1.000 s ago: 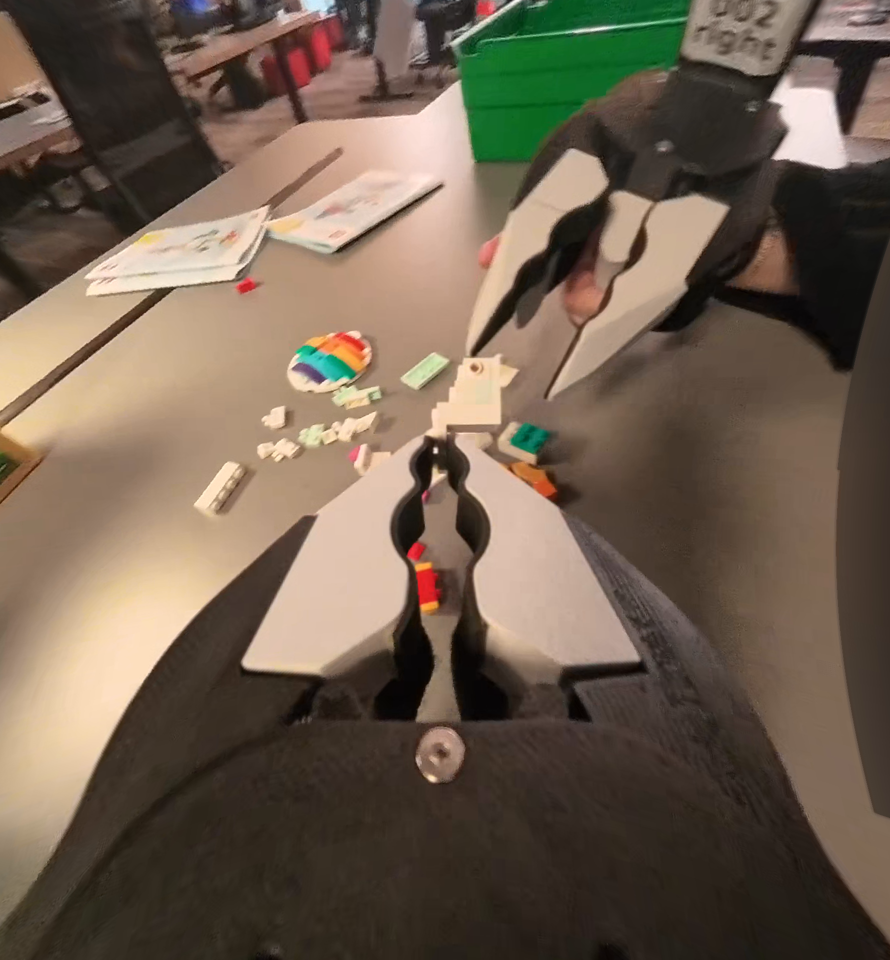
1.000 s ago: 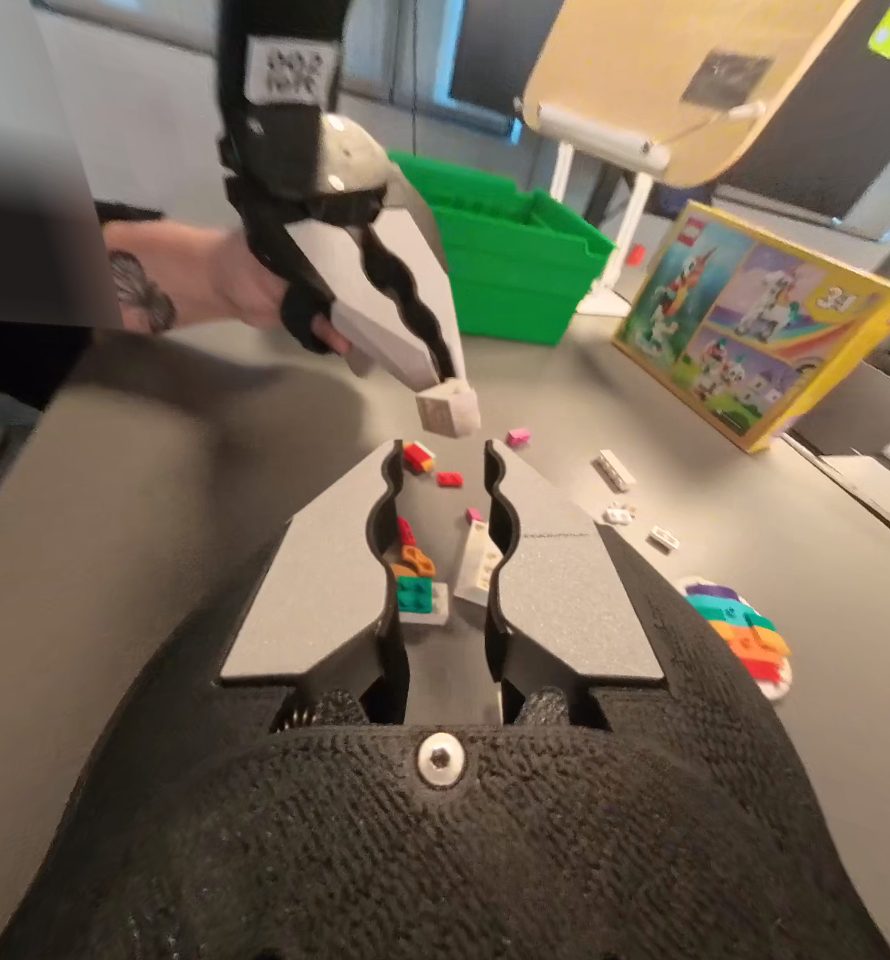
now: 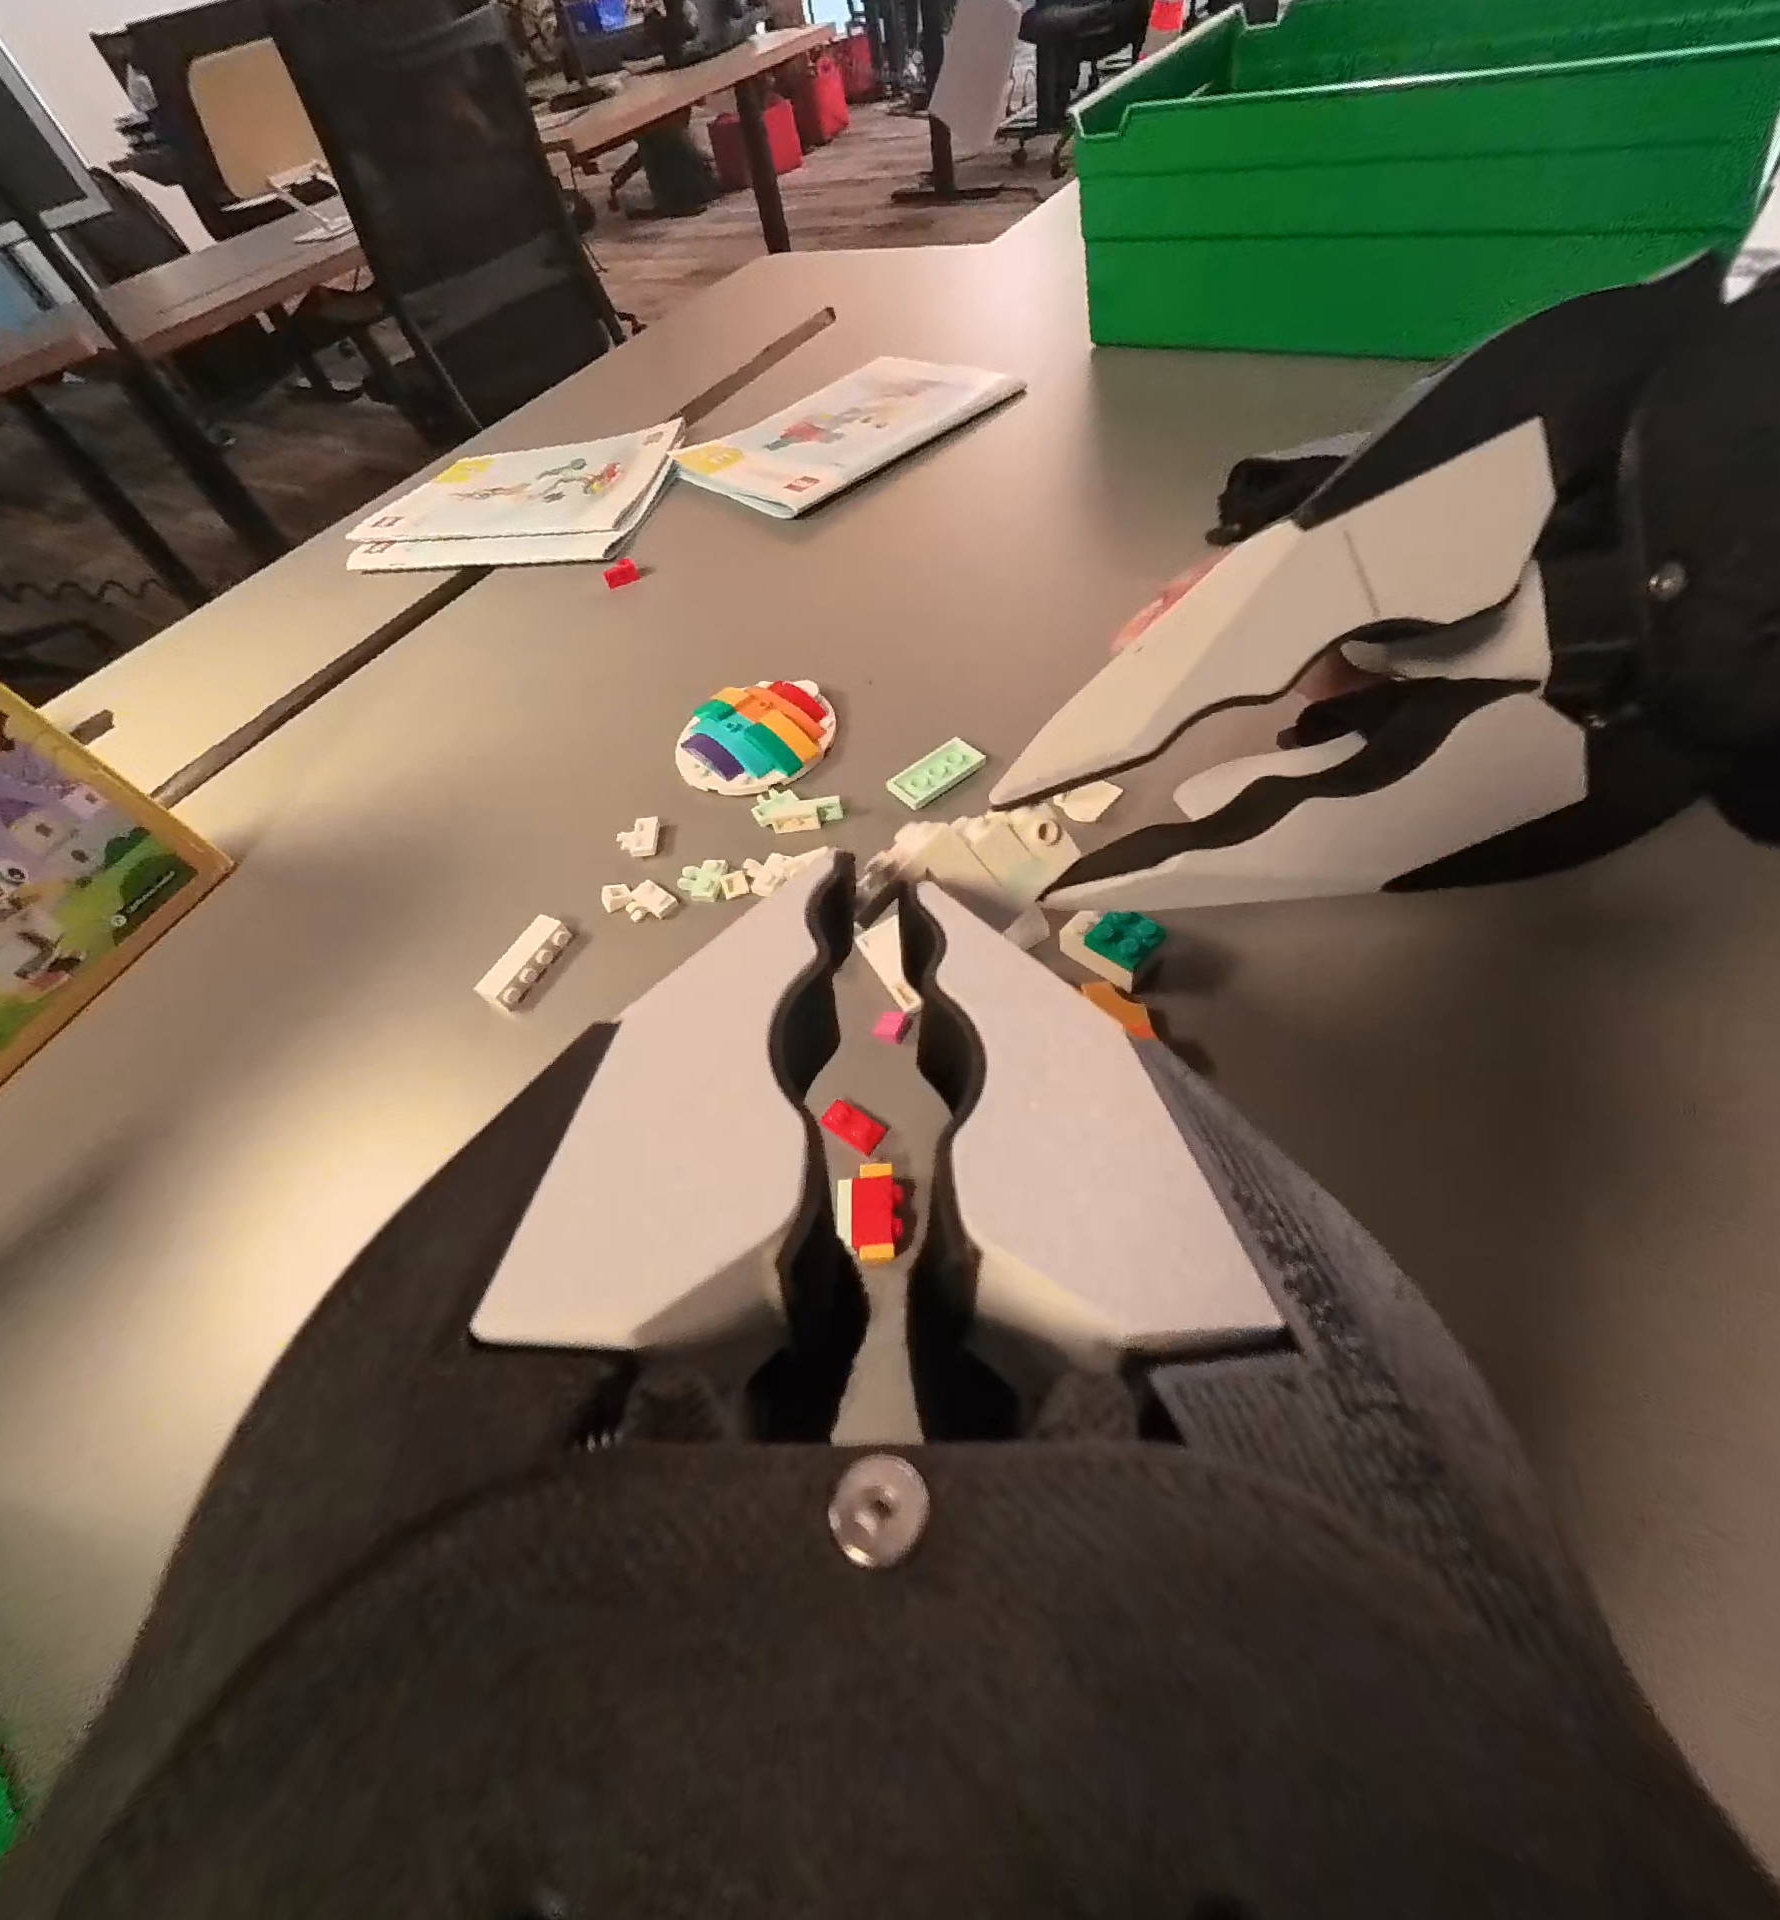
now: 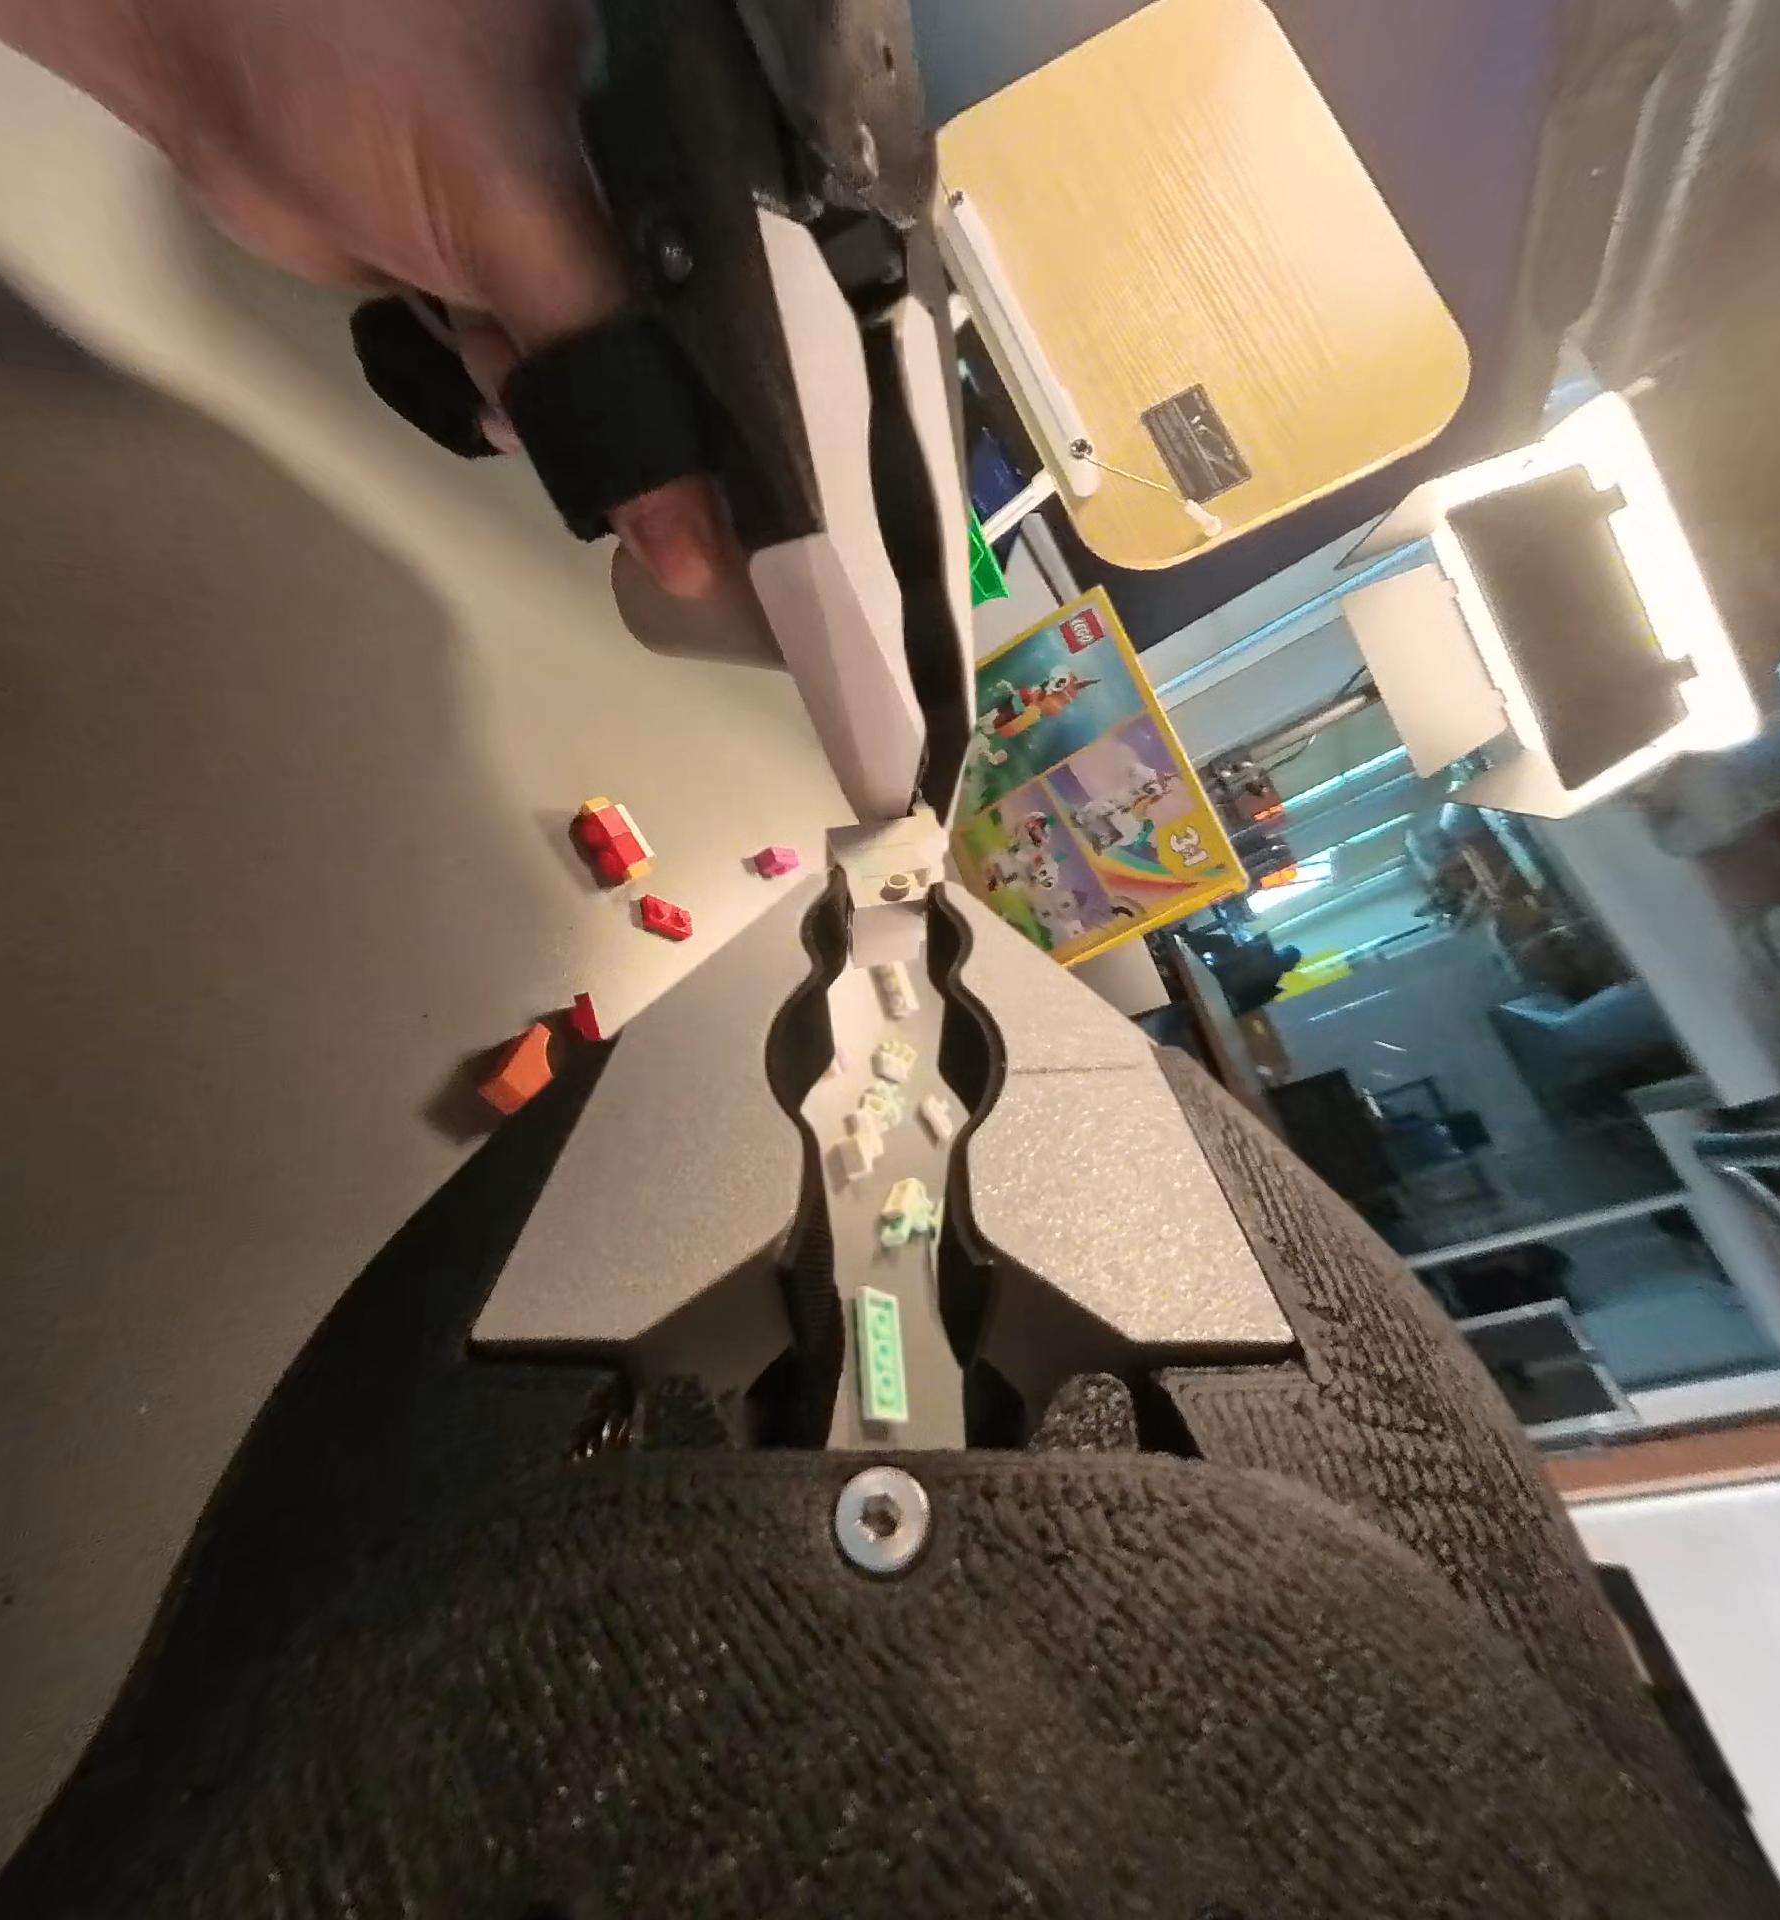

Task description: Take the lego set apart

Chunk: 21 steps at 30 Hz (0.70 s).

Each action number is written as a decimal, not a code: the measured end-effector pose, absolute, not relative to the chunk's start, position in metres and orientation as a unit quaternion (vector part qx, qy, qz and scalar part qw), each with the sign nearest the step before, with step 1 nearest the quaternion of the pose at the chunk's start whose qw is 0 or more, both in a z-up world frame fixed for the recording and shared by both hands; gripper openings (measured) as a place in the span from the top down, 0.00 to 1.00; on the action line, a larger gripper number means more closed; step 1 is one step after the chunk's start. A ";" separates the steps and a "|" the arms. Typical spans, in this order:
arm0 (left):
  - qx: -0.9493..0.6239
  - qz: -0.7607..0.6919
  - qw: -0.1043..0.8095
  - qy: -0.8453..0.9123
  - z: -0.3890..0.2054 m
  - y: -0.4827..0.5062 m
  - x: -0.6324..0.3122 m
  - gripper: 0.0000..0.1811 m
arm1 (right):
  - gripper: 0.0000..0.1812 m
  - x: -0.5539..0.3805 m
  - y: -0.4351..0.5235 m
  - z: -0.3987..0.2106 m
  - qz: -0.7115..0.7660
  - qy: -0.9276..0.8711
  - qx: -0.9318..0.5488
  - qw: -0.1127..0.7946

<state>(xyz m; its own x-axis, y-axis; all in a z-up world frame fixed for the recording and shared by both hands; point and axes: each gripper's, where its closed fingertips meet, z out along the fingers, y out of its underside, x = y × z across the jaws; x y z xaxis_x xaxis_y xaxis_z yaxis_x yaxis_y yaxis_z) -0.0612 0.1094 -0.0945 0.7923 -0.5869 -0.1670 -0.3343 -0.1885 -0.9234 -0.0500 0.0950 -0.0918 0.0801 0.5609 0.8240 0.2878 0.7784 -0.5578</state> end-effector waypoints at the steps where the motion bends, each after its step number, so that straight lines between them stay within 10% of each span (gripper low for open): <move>1: -0.759 -0.103 0.561 0.312 -0.095 0.108 -0.061 0.96 | 0.93 -0.050 0.093 -0.091 0.126 -0.670 -0.320 0.658; 11: -0.652 0.109 0.566 0.493 -0.104 0.098 -0.046 0.98 | 0.83 -0.041 0.085 -0.103 0.573 -0.534 -0.558 0.275; 21: -0.628 0.149 0.559 0.521 -0.107 0.096 -0.042 0.98 | 0.90 -0.037 0.086 -0.103 0.613 -0.502 -0.565 0.231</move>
<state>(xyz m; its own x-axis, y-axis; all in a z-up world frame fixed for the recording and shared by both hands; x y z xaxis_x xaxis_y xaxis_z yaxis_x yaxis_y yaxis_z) -0.0417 0.0962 -0.1066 0.4134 -0.4874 -0.7691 -0.8208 0.1661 -0.5465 -0.0370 0.0864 -0.1026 -0.2548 0.8504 -0.4603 0.2835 -0.3894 -0.8764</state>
